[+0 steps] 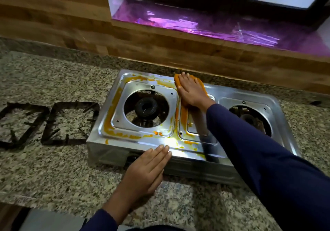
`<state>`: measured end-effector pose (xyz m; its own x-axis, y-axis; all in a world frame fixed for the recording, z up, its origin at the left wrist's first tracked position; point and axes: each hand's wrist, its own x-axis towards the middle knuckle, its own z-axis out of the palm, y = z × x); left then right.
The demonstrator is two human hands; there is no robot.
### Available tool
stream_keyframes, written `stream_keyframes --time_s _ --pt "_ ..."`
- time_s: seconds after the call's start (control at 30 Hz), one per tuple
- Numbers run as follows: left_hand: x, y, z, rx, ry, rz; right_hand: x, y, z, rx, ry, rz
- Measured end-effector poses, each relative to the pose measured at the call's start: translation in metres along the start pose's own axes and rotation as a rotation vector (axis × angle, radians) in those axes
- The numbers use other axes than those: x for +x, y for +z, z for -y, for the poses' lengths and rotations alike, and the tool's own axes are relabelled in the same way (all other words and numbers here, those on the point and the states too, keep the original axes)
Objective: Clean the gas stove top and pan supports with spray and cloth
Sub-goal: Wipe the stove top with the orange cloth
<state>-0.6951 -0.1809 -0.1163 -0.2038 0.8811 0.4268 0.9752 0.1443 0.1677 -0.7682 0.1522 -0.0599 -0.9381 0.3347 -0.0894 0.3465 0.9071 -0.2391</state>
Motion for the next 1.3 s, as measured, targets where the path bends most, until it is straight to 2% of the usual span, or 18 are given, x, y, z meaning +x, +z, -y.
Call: stream_keyframes --time_s 0.2,0.37,0.47,0.6,0.77,0.83,0.97,1.13,1.23,1.3 --pt "0.002 -0.004 0.006 -0.036 0.033 0.012 -0.064 0.004 -0.004 -0.013 -0.384 0.119" --pt "0.005 -0.006 0.007 -0.086 0.03 -0.013 -0.143 0.01 0.001 -0.022 -0.537 0.202" --pt "0.007 -0.011 0.008 -0.156 0.032 -0.032 -0.181 0.012 0.007 0.039 -0.432 0.191" --pt "0.001 -0.017 0.015 -0.23 0.011 -0.055 -0.207 0.026 0.039 0.09 -0.205 0.077" --pt "-0.01 -0.027 0.023 -0.271 -0.057 -0.106 -0.194 0.05 0.114 0.13 0.228 -0.098" --pt "-0.009 -0.034 0.024 -0.295 -0.111 -0.129 -0.175 0.056 0.139 0.165 0.31 -0.097" --pt "-0.005 -0.049 0.026 -0.345 -0.307 -0.213 -0.145 0.056 0.163 0.213 0.286 -0.009" --pt "0.002 -0.065 0.039 -0.411 -0.544 -0.293 -0.142 0.036 0.142 0.482 0.136 0.181" --pt "0.018 -0.062 0.033 -0.388 -0.529 -0.242 -0.161 0.045 0.124 0.271 -0.015 0.093" --pt "0.031 -0.055 0.023 -0.368 -0.48 -0.18 -0.178 0.051 0.116 0.183 -0.017 -0.003"
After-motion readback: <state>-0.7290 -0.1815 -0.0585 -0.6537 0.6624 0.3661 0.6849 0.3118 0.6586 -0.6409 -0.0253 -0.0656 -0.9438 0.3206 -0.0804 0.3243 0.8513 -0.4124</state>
